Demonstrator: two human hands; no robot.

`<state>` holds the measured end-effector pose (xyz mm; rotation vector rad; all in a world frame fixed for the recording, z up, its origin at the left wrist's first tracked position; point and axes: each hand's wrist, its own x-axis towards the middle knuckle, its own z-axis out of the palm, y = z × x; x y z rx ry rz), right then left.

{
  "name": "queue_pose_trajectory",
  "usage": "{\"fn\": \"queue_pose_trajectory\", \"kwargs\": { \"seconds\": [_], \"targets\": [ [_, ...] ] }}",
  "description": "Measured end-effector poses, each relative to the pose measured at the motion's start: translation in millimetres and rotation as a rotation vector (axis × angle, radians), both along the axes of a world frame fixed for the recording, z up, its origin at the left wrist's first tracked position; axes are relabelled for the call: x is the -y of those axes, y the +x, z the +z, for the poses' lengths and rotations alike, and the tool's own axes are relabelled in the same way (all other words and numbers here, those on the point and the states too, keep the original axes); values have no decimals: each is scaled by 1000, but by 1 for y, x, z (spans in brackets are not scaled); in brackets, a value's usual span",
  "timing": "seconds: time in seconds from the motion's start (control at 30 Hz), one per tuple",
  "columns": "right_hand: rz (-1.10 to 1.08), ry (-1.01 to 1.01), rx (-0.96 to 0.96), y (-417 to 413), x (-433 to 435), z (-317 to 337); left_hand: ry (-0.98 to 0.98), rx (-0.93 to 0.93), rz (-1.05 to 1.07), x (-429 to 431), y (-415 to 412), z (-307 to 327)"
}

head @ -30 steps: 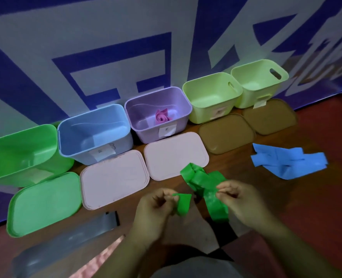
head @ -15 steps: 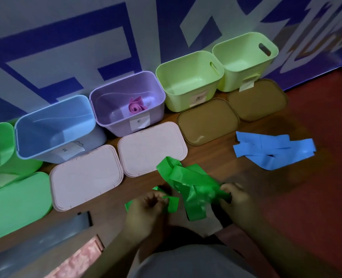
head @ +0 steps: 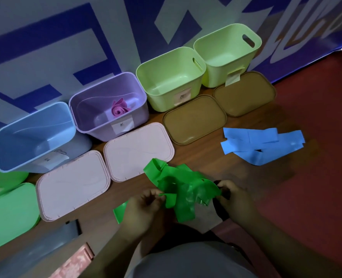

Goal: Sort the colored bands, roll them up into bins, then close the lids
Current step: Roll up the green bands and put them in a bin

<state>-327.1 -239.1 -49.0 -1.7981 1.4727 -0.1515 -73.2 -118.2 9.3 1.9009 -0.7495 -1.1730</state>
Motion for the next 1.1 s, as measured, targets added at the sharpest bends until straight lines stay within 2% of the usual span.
{"fn": "queue_pose_trajectory", "kwargs": {
  "seconds": [0.2, 0.33, 0.43, 0.7, 0.87, 1.0, 1.07, 1.1],
  "targets": [
    [-153, -20, 204, 15, 6, 28, -73, -37, 57, 9, -3, 8],
    [-61, -69, 248, 33, 19, 68, -139, -66, 113, 12, 2, 21],
    [2, -104, 355, 54, 20, 104, -204, -54, 177, 9, 8, 37],
    [174, 36, 408, 115, 2, 165, -365, -46, 348, -24, 42, 85],
    [267, -80, 361, 153, -19, 189, -441, -51, 387, -56, 68, 110],
    [341, -296, 272, 177, -42, 209, -489, -32, 282, -84, 86, 133],
    [360, -397, 292, 190, -57, 224, -511, 3, 218, -96, 93, 144],
    [345, -381, 338, 195, -64, 229, -523, 28, 187, -102, 96, 148]
  ]
}}
